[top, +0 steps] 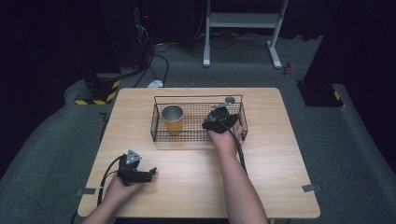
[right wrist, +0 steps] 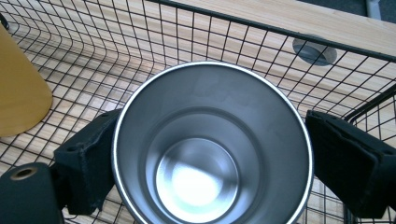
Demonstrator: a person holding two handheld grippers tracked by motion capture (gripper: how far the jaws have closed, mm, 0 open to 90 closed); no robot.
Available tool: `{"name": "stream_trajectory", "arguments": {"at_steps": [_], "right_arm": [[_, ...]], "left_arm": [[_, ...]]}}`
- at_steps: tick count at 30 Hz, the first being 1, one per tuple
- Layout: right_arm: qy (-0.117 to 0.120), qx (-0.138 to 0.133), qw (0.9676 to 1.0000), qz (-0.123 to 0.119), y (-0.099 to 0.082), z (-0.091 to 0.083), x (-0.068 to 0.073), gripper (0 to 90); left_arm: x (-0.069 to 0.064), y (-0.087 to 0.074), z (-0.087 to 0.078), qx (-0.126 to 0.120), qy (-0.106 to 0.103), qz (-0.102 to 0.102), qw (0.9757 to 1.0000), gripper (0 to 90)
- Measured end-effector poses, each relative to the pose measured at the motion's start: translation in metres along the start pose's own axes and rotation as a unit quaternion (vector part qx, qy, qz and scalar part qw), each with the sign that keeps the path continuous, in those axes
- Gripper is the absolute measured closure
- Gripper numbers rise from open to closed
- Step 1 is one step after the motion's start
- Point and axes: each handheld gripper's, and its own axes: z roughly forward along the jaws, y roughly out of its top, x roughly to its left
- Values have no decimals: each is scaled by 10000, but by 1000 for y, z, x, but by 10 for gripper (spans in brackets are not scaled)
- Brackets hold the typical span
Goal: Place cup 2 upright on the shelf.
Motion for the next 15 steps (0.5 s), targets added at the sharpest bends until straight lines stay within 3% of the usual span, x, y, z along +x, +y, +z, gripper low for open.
{"name": "stream_trajectory", "arguments": {"at_steps": [15], "right_arm": [[-51,-142,9999,-44,2,-6,0,89]], "left_arm": [[0,0,0,-3,2,0,10000,55]]}}
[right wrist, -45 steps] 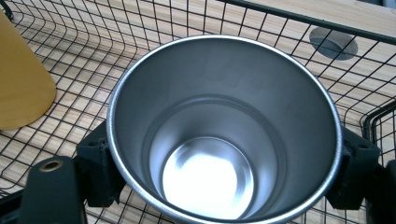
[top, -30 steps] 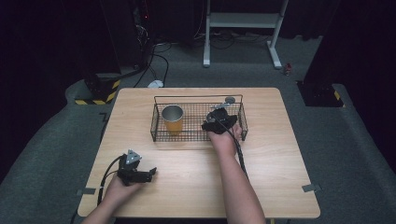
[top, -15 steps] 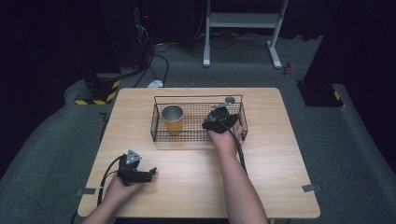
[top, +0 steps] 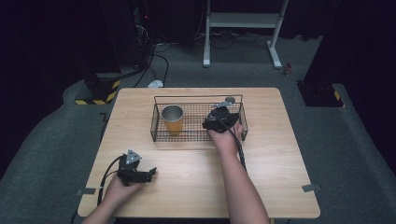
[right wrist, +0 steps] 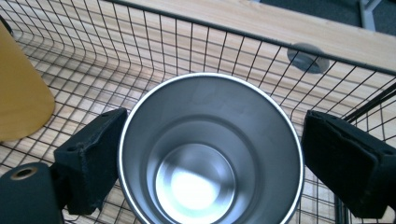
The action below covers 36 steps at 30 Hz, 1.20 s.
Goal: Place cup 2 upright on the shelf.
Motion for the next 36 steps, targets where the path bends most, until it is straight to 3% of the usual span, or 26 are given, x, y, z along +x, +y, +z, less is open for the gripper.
{"name": "stream_trajectory", "arguments": {"at_steps": [16,30,36], "right_arm": [[5,-427,9991,-9,7,-22,-1,89],[278,-692,9969,-240,5,-47,13,92],[308,-816,9958,-276,-1,-60,12,90]], "left_arm": [[0,0,0,12,-1,15,10000,56],[0,0,0,13,4,27,10000,56],[0,0,0,14,6,26,10000,56]]}}
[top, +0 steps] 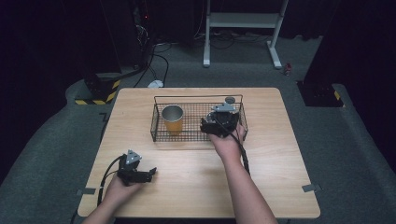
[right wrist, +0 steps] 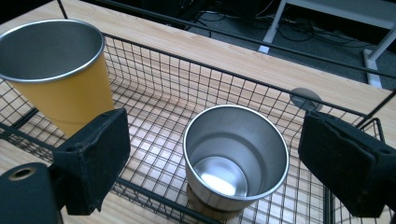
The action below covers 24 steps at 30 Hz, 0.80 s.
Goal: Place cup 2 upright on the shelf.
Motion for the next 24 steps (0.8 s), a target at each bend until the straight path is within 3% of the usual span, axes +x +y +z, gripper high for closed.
{"name": "stream_trajectory", "arguments": {"at_steps": [10,24], "right_arm": [[-26,-222,9997,9,-19,-20,-6,90],[-47,-82,9999,41,-58,-43,-21,90]], "left_arm": [[0,0,0,1,1,3,10000,56],[0,0,0,1,-1,4,10000,56]]}}
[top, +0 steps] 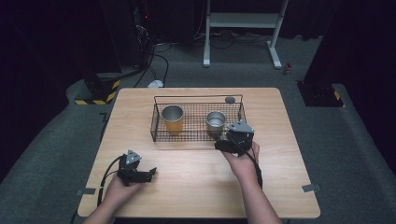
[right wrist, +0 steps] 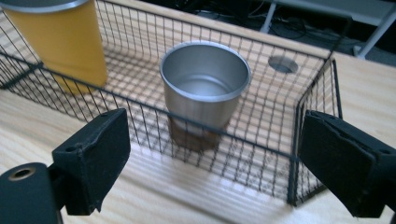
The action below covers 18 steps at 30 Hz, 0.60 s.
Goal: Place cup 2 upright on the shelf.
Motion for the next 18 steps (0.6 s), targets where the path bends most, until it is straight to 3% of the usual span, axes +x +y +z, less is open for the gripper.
{"name": "stream_trajectory", "arguments": {"at_steps": [4,10,18], "right_arm": [[-59,65,10000,15,-10,-3,-5,90],[-111,288,9993,214,-42,-10,-20,91],[-211,563,9979,238,-80,-16,-33,93]], "left_arm": [[0,0,0,-1,1,-1,10000,56],[0,0,0,-1,1,0,10000,56],[0,0,0,-1,4,-1,10000,56]]}}
